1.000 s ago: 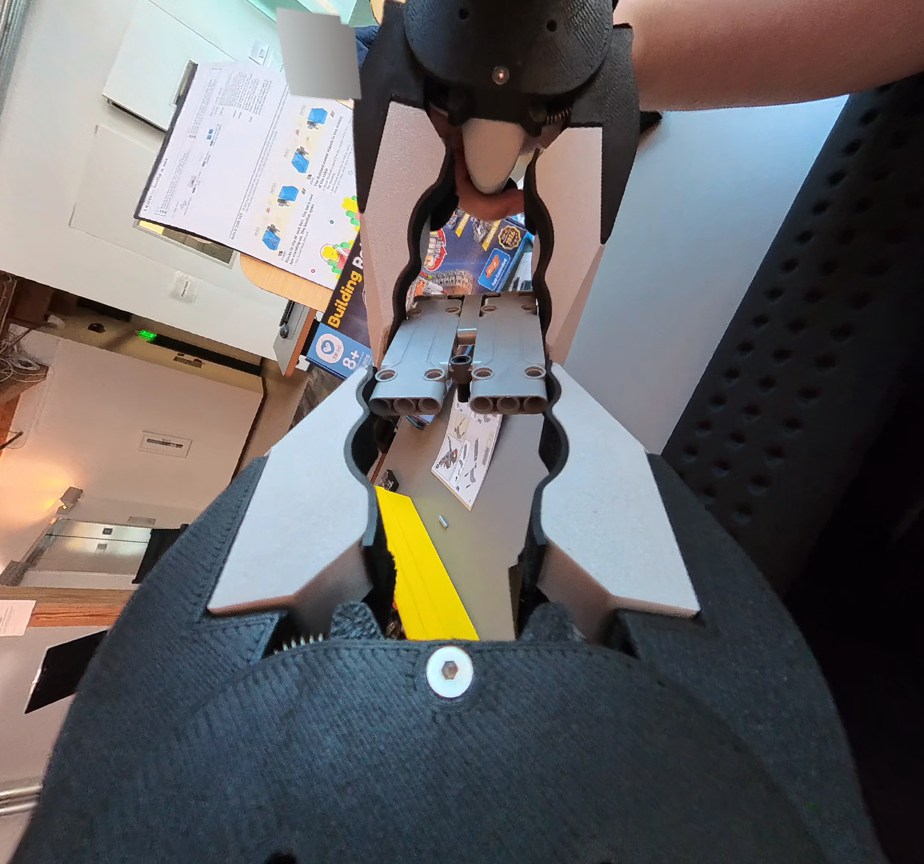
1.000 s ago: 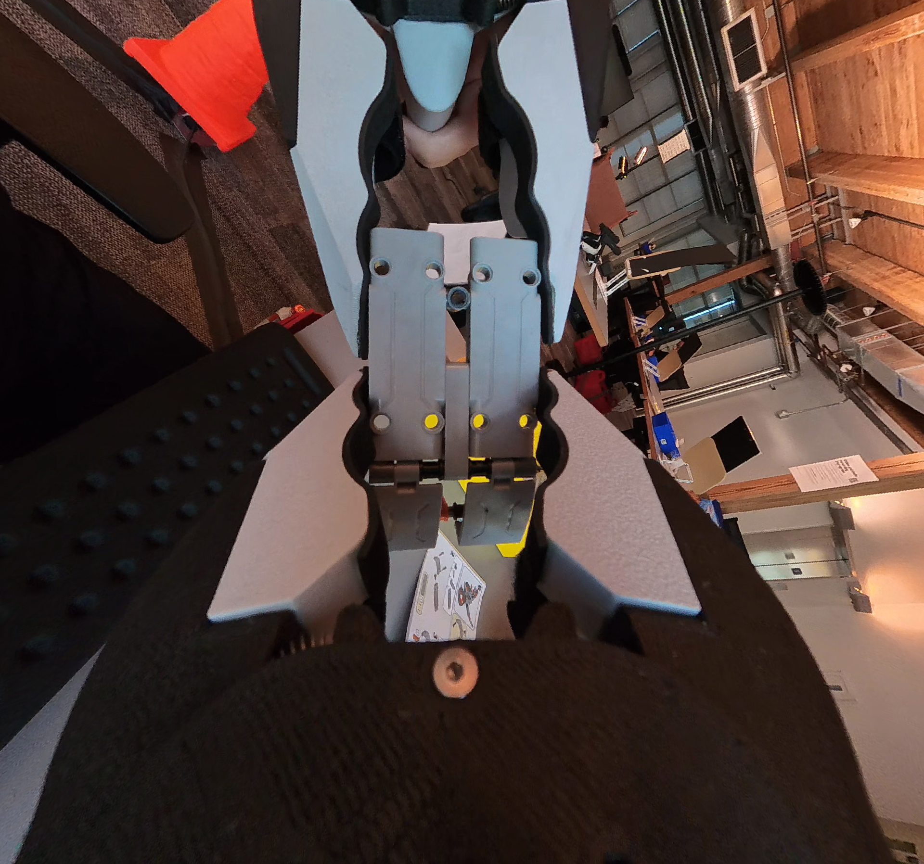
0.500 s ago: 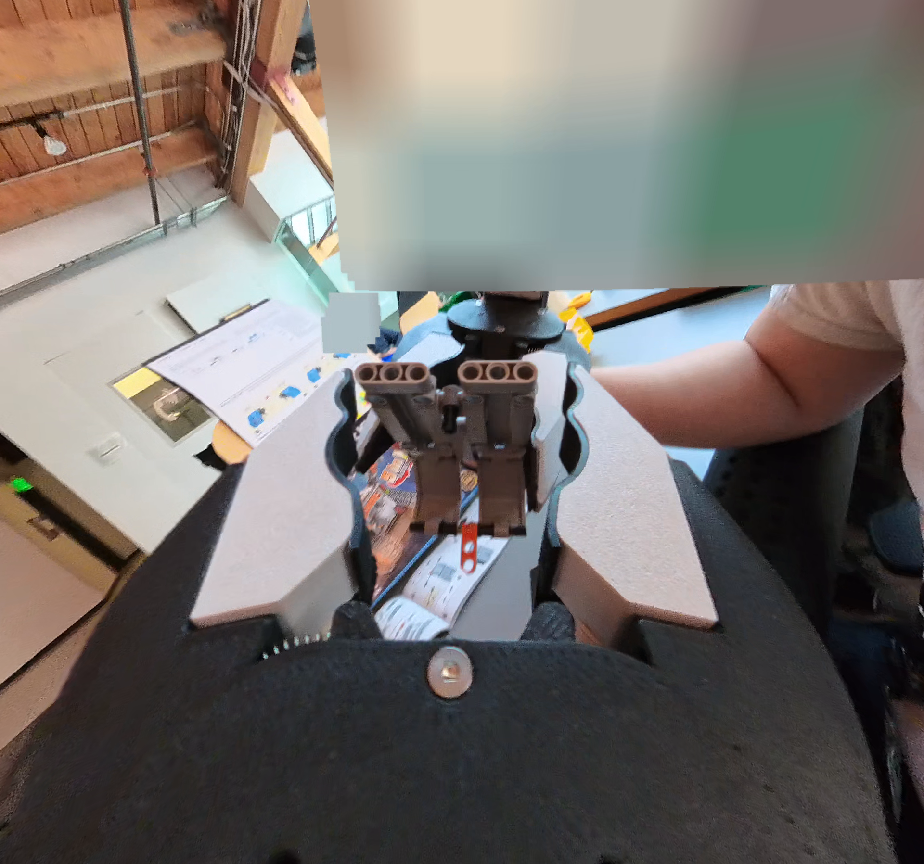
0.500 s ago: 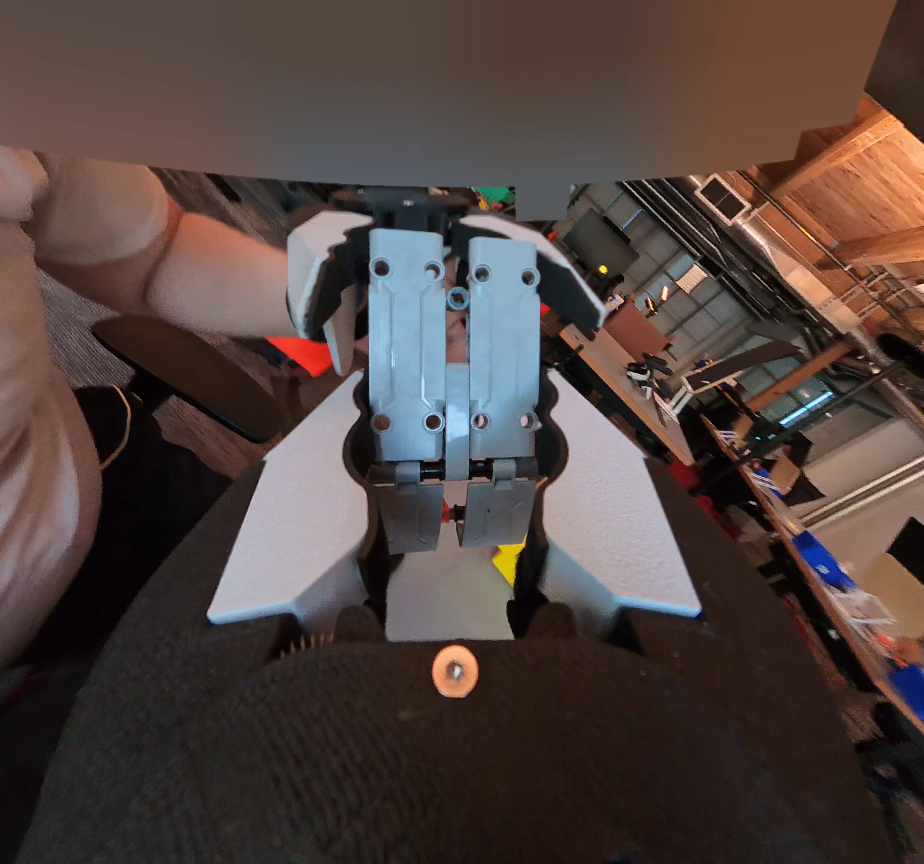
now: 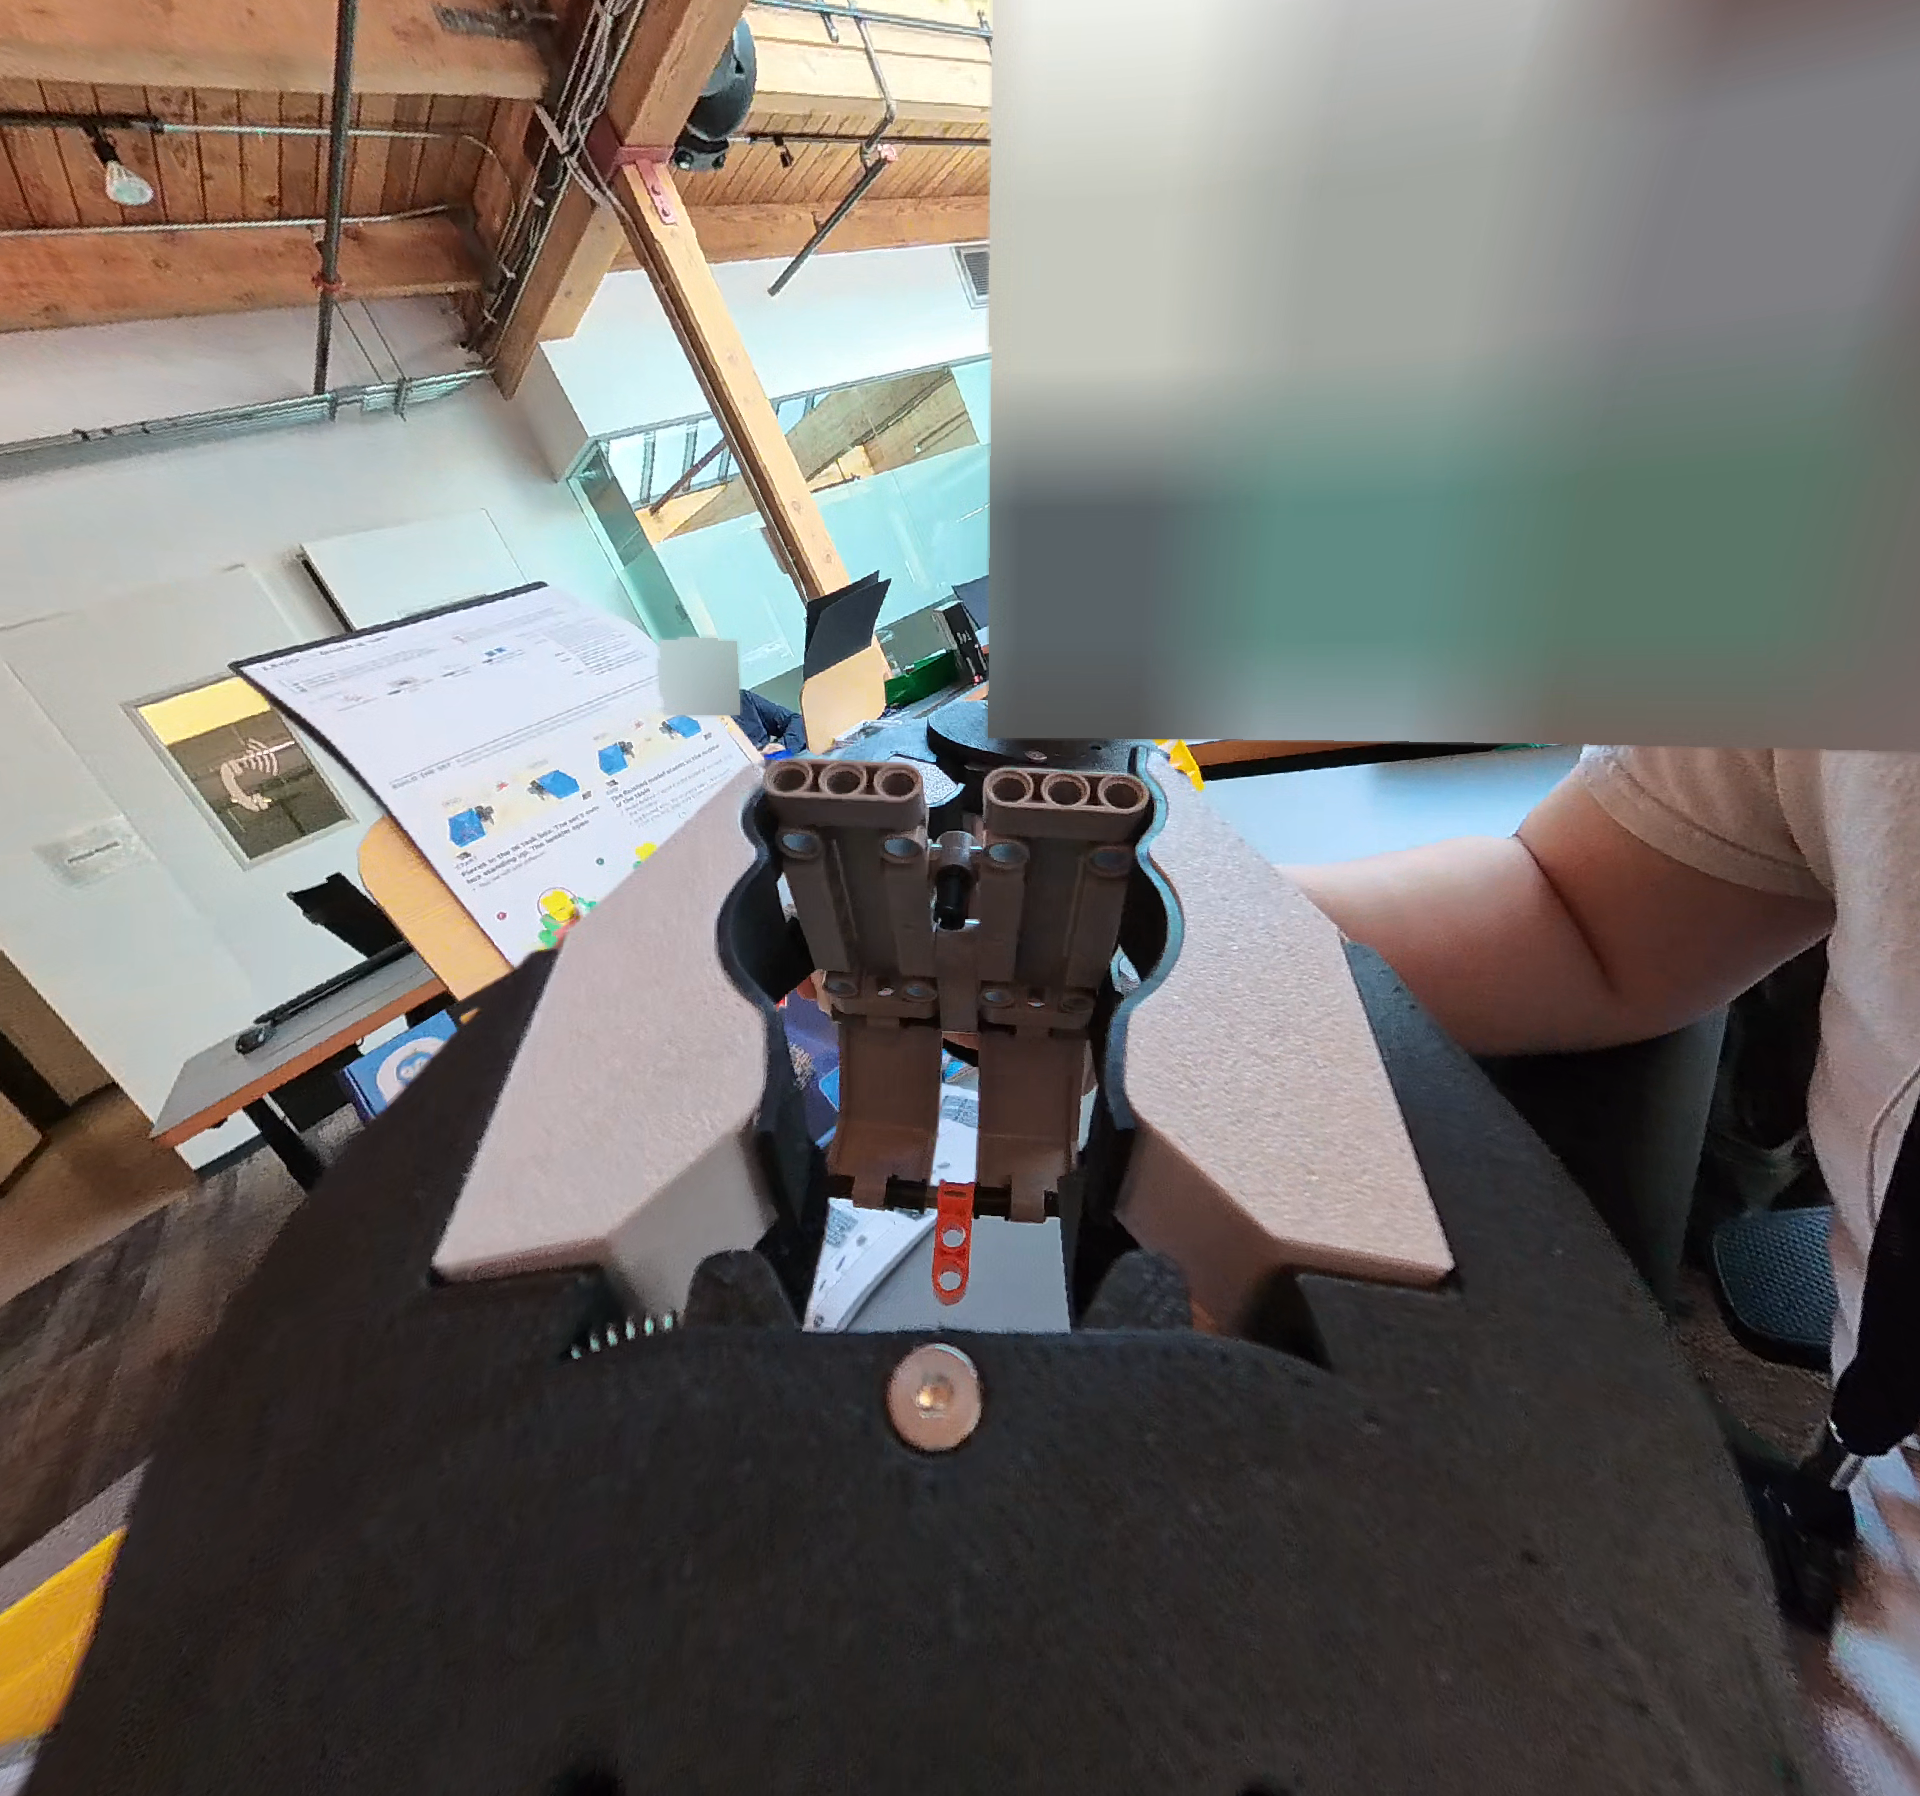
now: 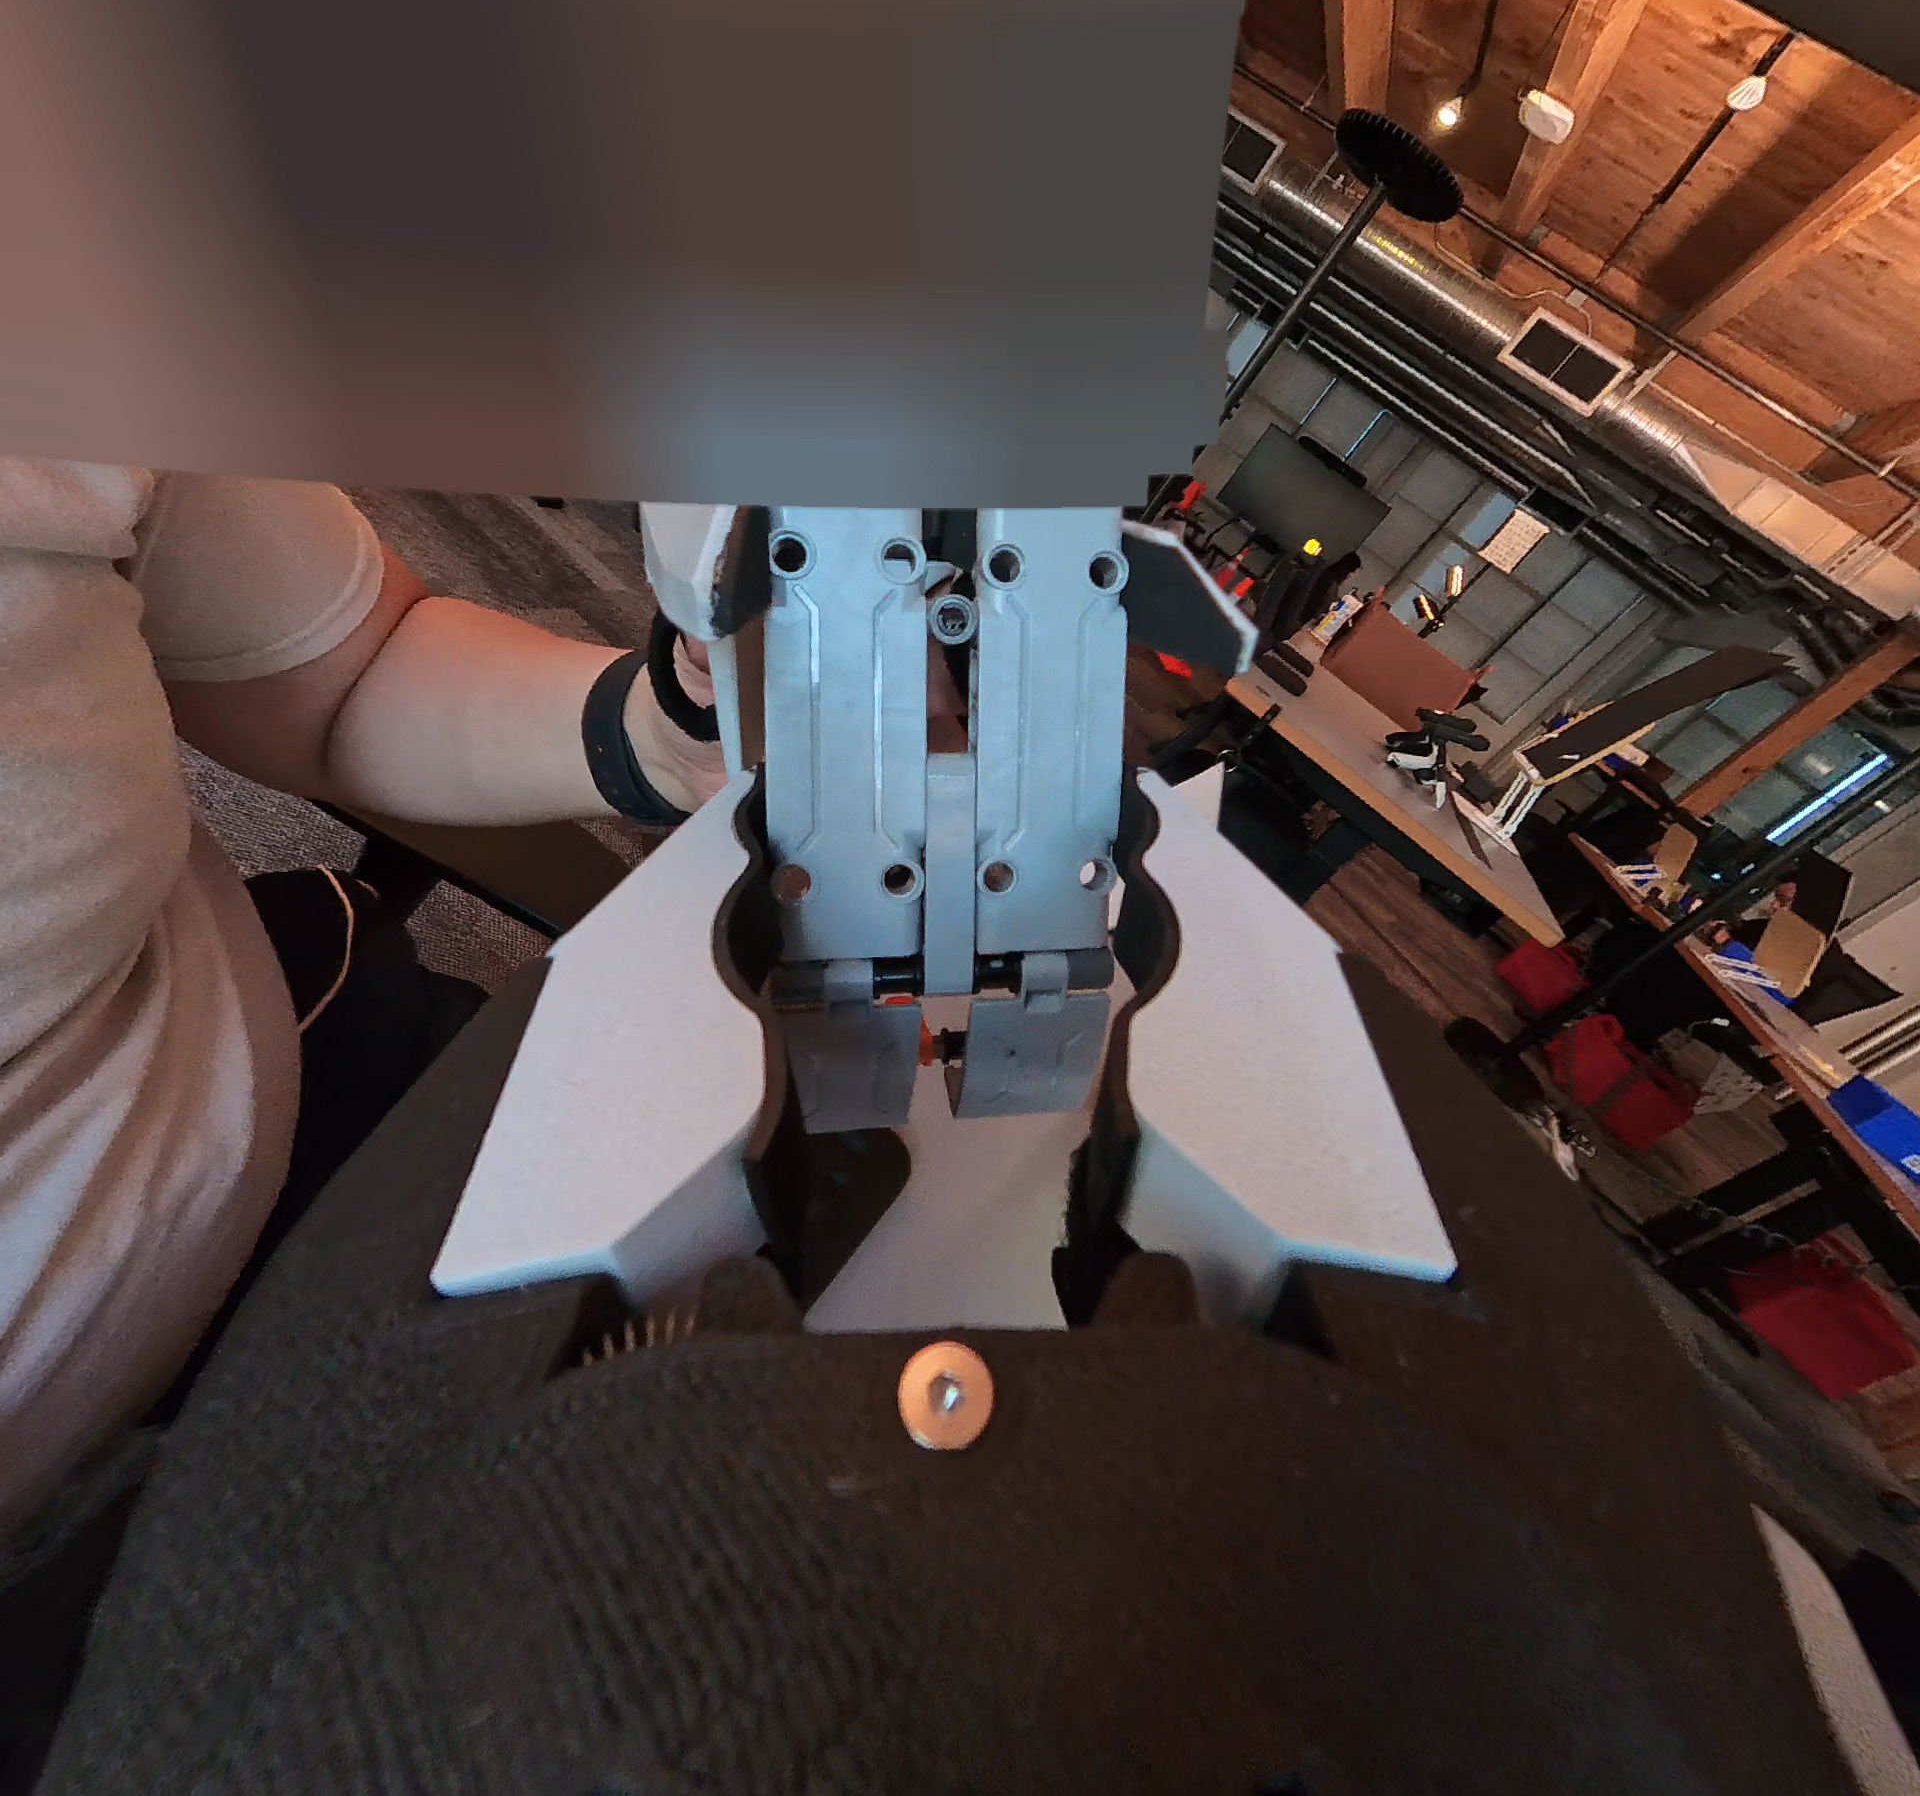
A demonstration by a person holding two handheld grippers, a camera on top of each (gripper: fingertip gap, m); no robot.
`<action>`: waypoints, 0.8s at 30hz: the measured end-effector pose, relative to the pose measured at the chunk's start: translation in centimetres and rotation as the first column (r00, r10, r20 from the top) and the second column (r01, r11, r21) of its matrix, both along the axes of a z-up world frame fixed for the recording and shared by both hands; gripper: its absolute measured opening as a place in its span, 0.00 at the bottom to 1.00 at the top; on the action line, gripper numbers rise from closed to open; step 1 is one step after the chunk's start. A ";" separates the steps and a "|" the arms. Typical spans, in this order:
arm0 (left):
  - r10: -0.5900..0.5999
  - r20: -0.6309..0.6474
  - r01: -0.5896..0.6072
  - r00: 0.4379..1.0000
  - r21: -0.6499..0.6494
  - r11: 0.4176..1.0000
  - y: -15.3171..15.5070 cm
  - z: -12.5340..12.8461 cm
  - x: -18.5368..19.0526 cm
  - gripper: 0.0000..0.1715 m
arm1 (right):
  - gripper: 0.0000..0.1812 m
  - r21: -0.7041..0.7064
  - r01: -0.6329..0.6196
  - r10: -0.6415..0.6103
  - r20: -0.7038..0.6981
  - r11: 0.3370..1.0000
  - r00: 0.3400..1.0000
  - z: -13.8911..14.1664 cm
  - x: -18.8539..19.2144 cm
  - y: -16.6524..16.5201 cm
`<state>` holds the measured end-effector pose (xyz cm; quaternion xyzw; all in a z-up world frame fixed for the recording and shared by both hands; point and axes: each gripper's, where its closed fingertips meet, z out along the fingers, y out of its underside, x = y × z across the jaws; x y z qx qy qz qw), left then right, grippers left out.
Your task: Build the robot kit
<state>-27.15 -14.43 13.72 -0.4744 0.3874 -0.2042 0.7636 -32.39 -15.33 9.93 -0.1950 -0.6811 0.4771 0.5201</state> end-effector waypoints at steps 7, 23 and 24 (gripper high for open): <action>0.002 0.048 -0.001 0.999 -0.022 1.000 0.2 0.1 -0.6 0.41 | 0.36 -0.046 -0.008 0.008 -0.006 0.999 1.000 0.3 -0.1 0.3; 0.008 0.081 0.015 0.997 -0.273 0.962 4.4 -5.4 -1.2 0.38 | 0.35 -0.586 -0.109 0.099 -0.049 0.803 0.994 2.8 -1.0 3.4; -0.007 0.072 0.029 0.997 -0.298 0.954 4.4 -5.8 -1.1 0.36 | 0.36 -0.563 -0.095 0.098 -0.026 0.821 0.995 2.5 -1.1 3.2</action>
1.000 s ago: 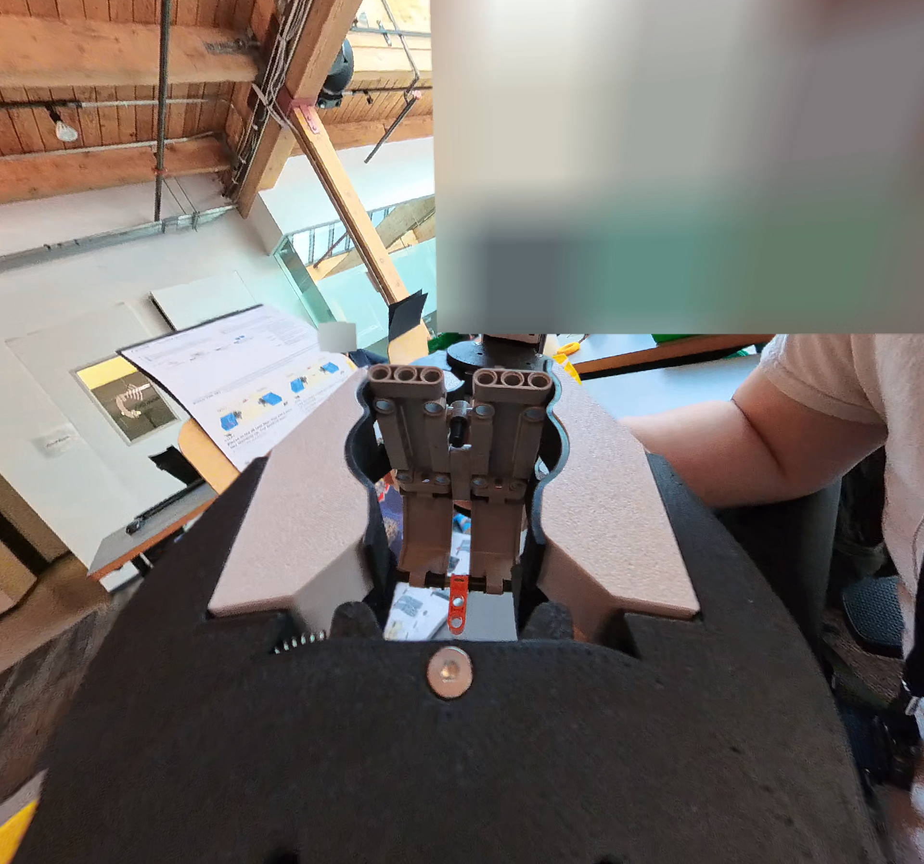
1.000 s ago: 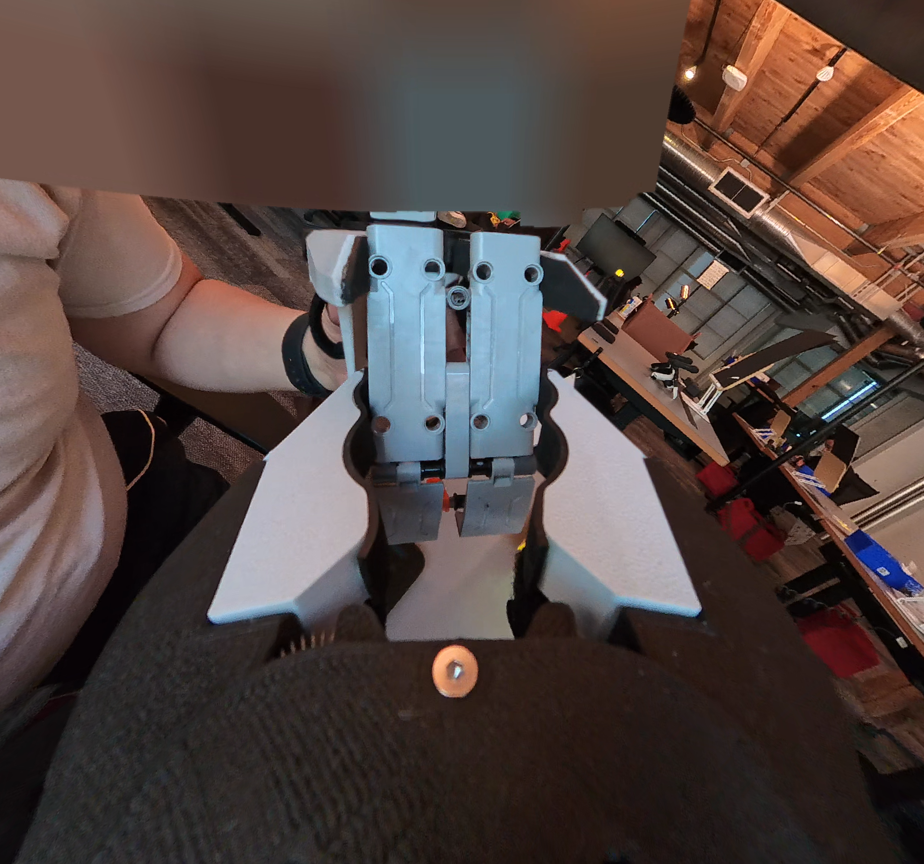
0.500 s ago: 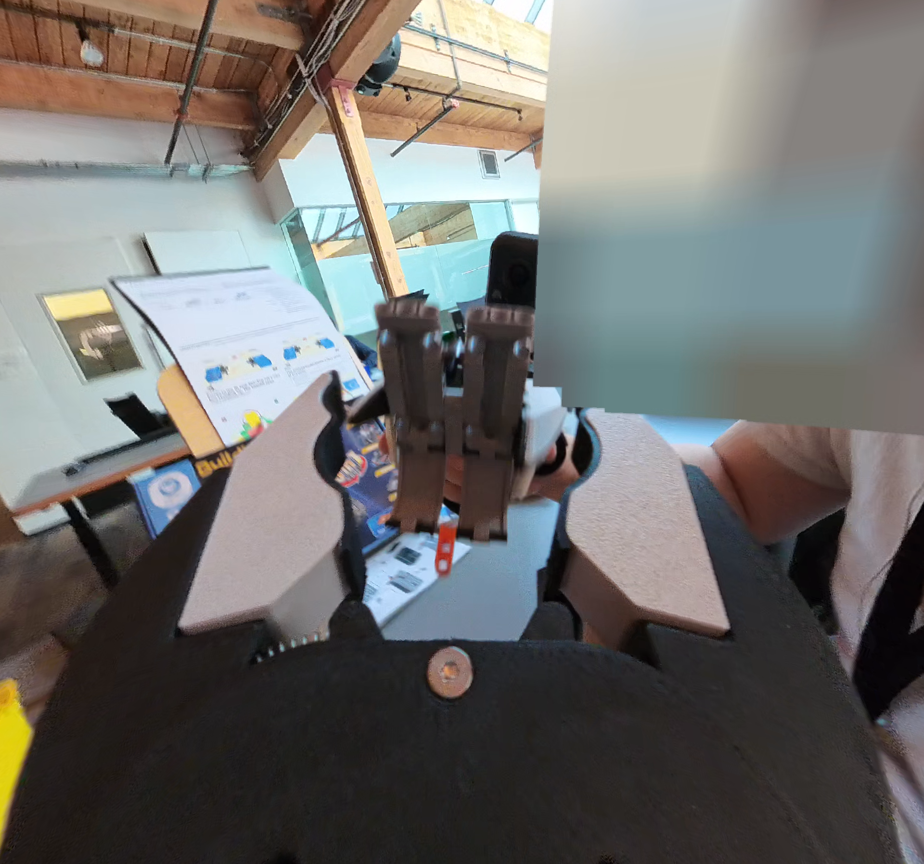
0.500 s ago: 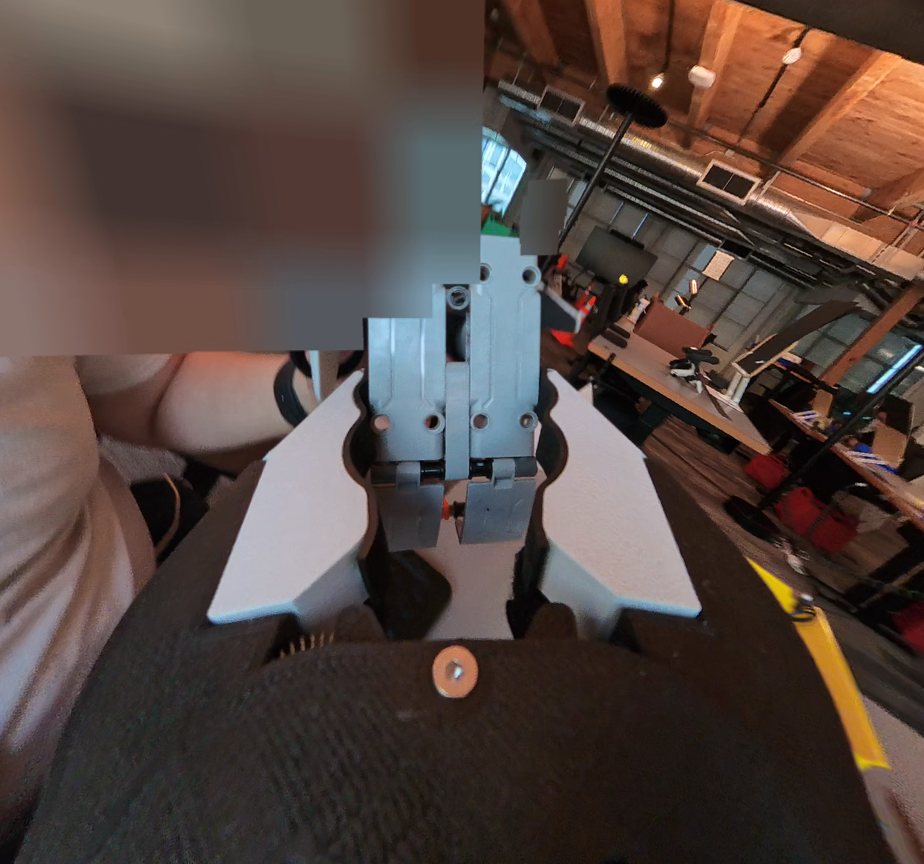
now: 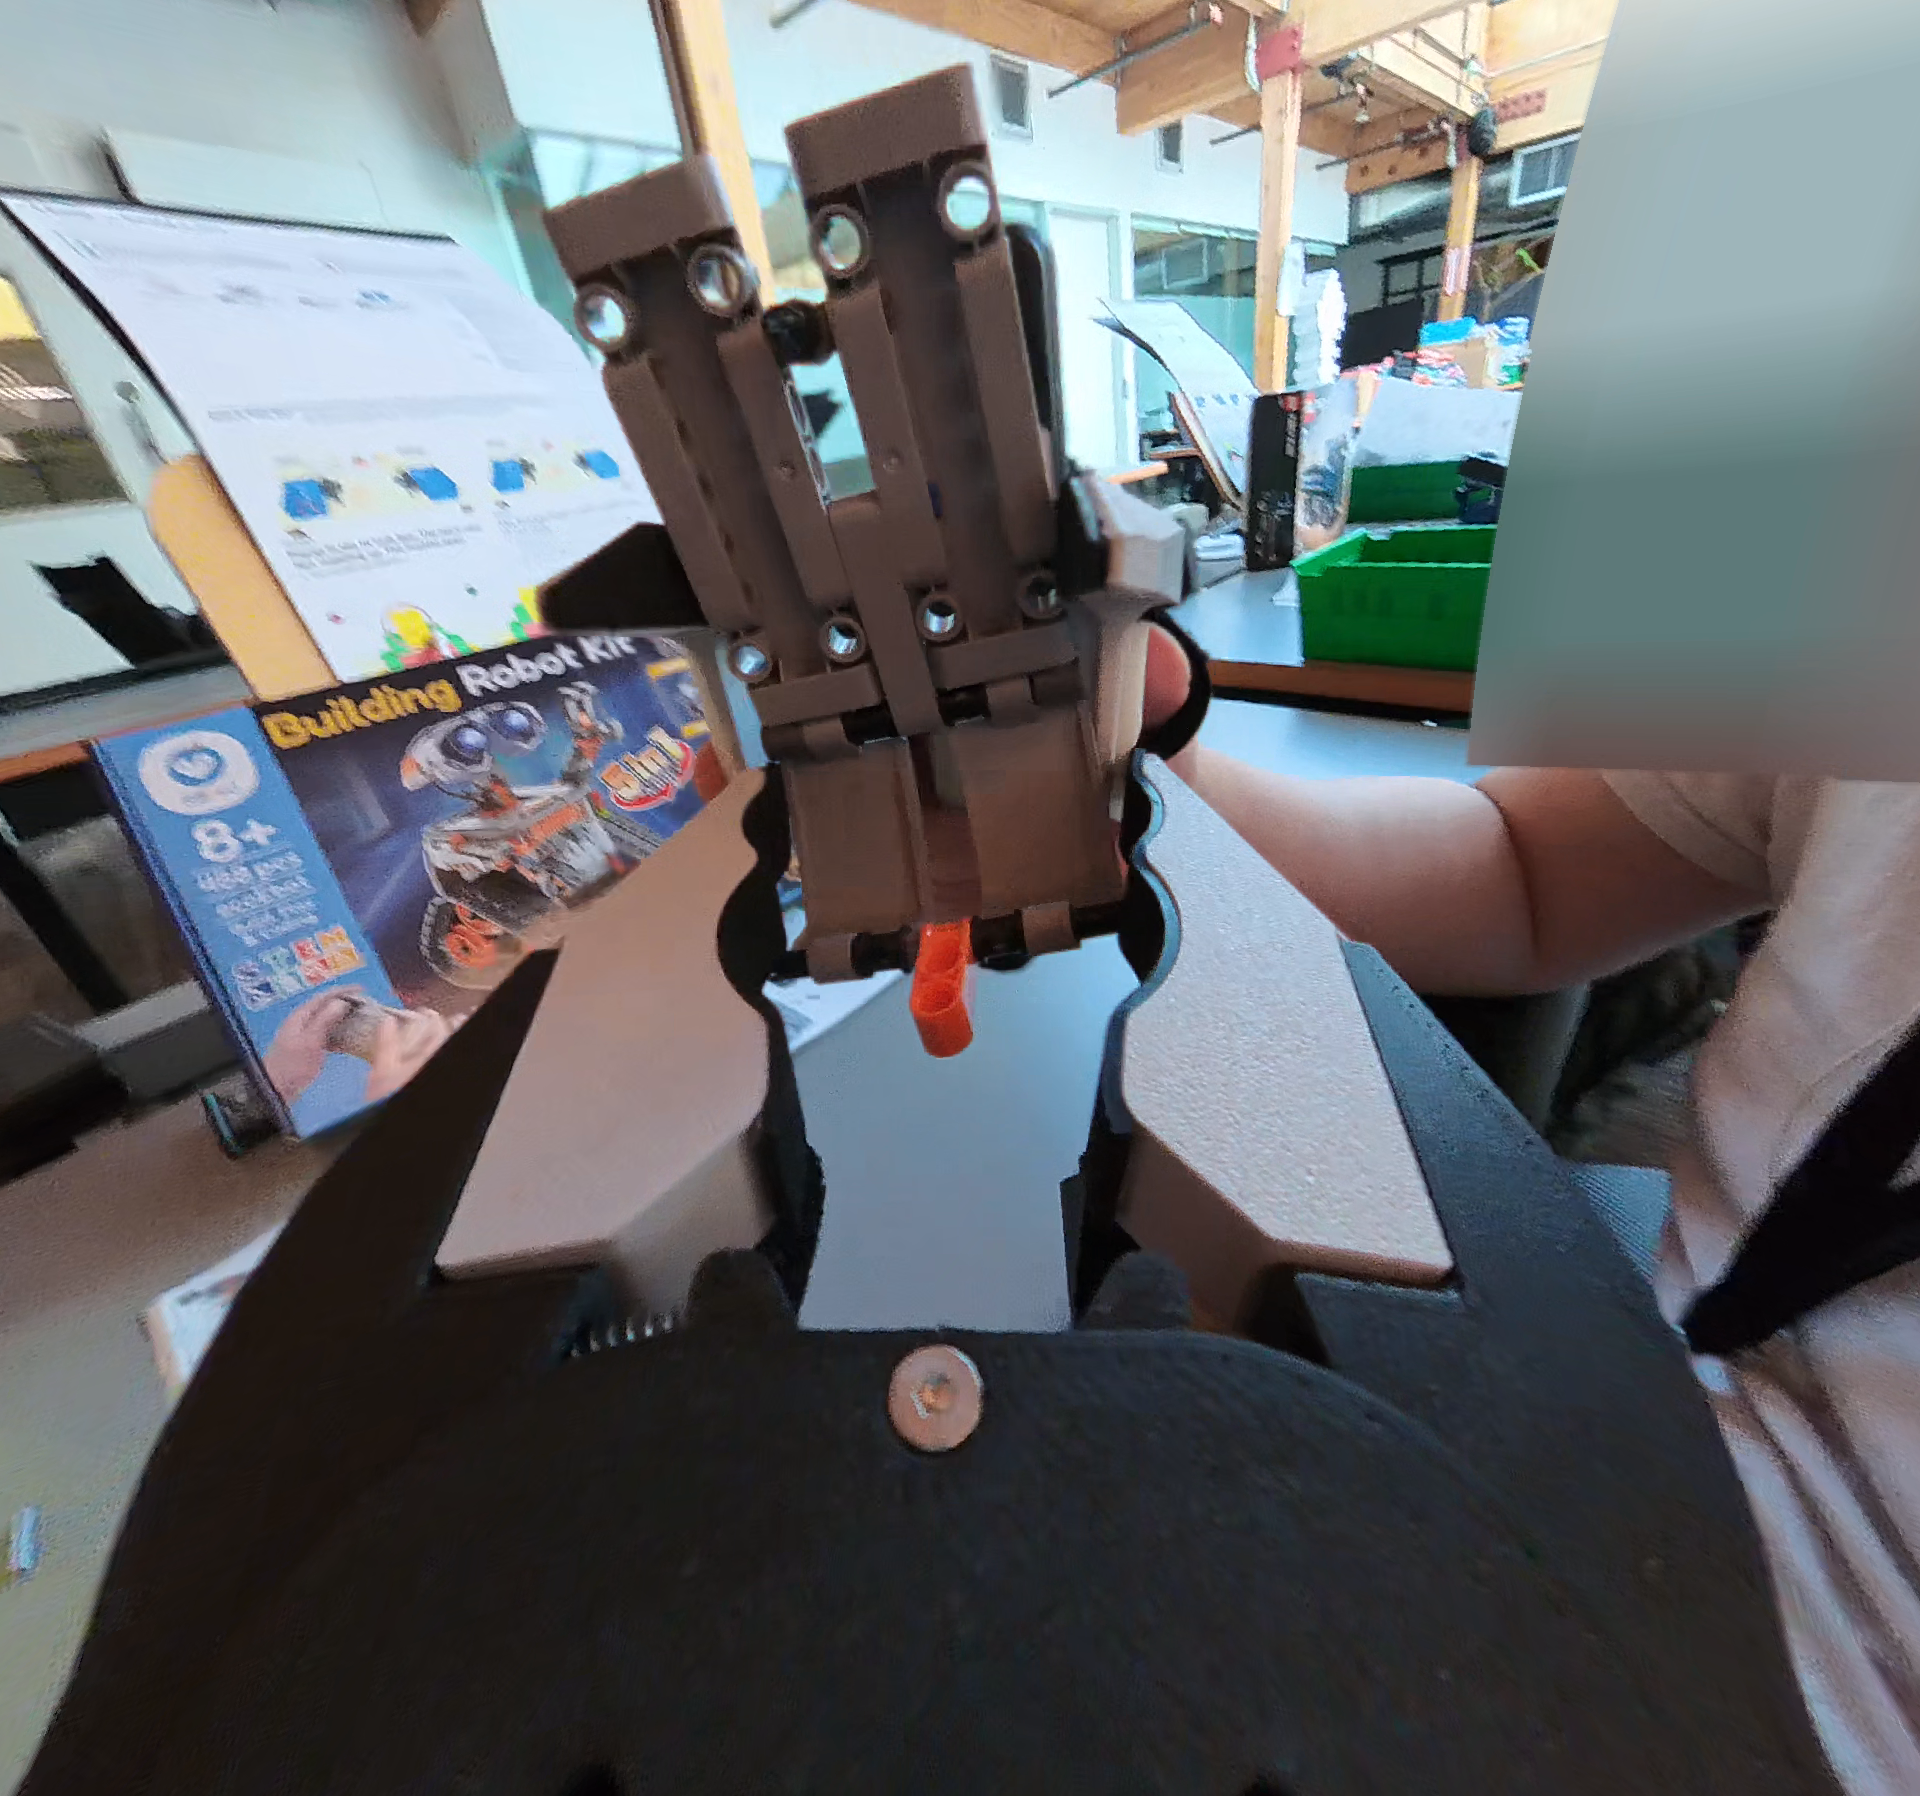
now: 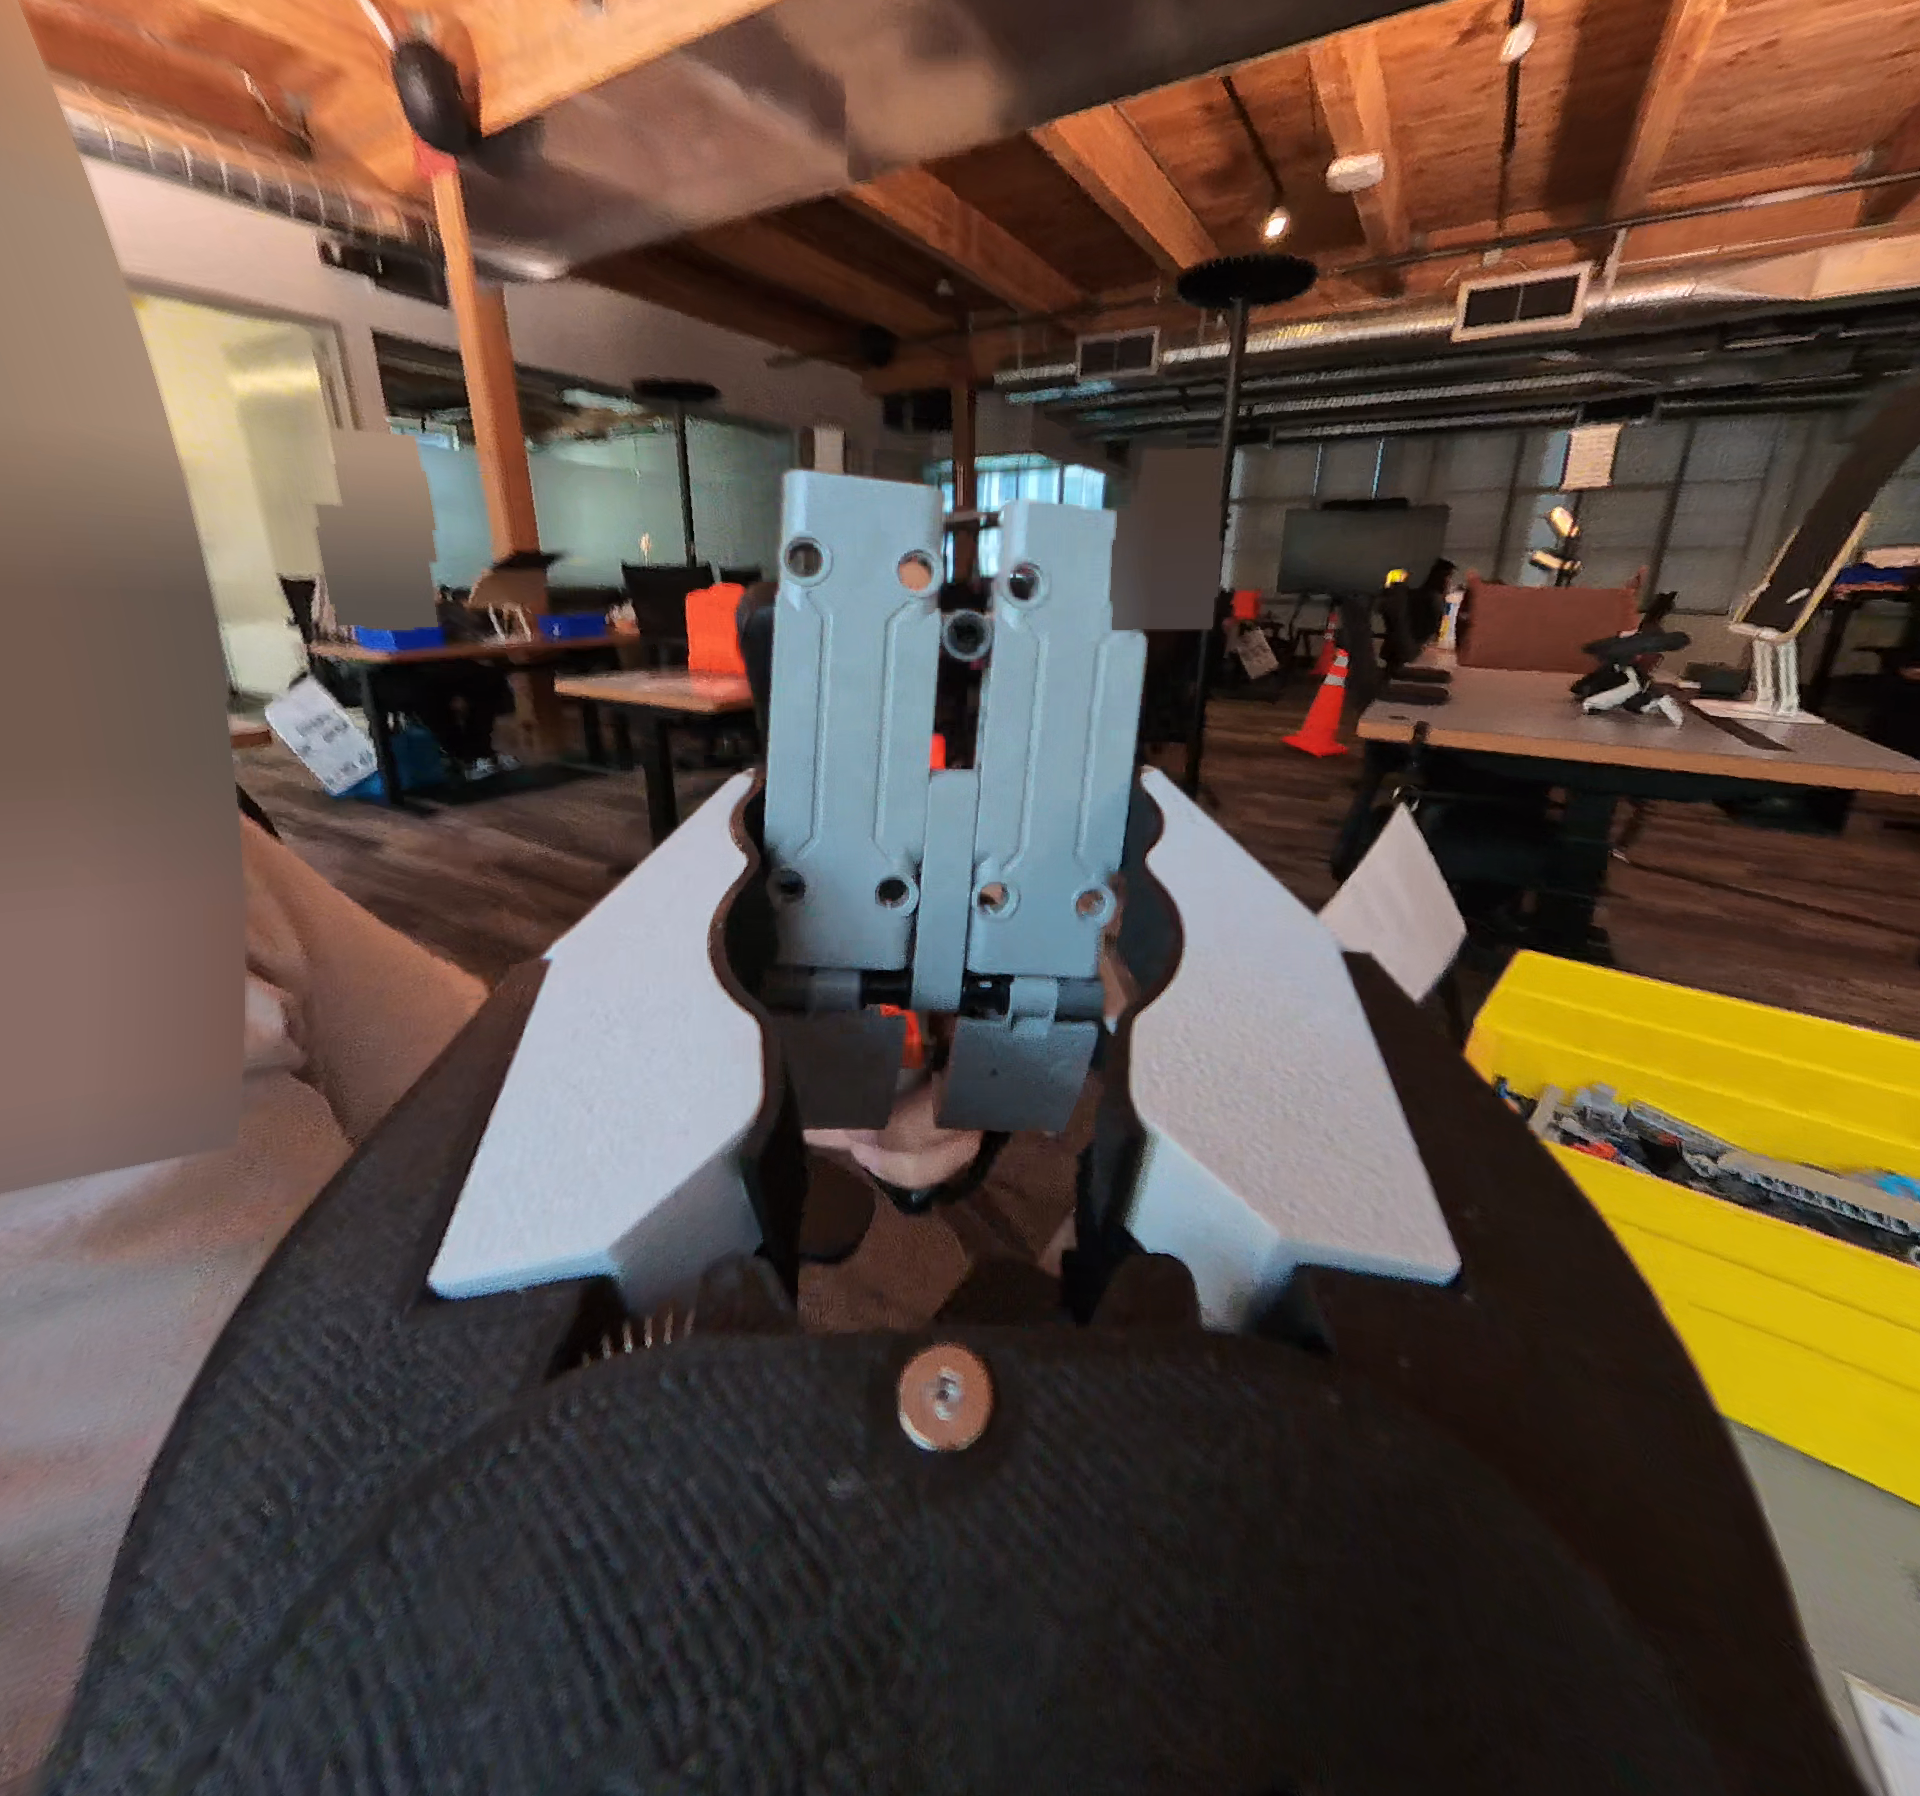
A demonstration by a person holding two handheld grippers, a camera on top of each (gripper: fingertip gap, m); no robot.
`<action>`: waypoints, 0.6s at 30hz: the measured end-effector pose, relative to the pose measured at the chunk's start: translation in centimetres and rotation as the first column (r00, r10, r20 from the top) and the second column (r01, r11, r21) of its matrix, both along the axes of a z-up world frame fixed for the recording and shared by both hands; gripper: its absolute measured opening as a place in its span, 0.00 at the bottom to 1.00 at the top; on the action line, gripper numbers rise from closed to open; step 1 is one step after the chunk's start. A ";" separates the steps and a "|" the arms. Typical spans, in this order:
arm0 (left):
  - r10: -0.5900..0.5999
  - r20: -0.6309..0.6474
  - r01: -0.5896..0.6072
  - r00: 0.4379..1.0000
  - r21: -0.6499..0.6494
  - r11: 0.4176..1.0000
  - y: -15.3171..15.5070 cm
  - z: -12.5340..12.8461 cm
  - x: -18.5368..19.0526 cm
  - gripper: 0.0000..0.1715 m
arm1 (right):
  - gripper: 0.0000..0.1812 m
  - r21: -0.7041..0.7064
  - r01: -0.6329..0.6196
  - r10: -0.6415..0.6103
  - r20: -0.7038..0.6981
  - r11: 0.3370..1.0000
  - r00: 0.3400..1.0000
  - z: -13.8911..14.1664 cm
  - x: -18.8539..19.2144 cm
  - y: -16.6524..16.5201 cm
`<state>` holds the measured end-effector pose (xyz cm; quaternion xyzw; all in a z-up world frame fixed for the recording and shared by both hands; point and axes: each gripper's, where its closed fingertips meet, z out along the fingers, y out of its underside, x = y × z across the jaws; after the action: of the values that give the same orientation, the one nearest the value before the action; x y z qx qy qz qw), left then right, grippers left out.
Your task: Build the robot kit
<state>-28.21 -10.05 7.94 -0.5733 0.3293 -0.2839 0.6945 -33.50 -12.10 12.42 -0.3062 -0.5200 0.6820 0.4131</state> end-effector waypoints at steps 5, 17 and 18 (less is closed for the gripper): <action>-0.060 -0.019 0.058 0.998 -0.080 0.995 -0.7 -0.7 0.3 0.35 | 0.36 0.026 -0.070 0.066 0.127 0.997 0.990 -0.7 0.3 -0.9; 0.006 -0.080 -0.020 0.997 -0.178 0.984 -1.1 -0.8 -1.1 0.34 | 0.40 -0.027 -0.041 0.045 0.180 0.999 0.983 1.6 2.1 0.0; 0.011 -0.103 -0.030 0.995 -0.182 0.983 -1.1 -1.0 -1.1 0.34 | 0.39 -0.011 -0.024 0.026 0.191 1.000 0.981 1.3 1.9 0.0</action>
<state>-29.28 -11.19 6.96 -0.6518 0.3306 -0.2765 0.6240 -31.57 -12.11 13.77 -0.3654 -0.5580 0.6570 0.3513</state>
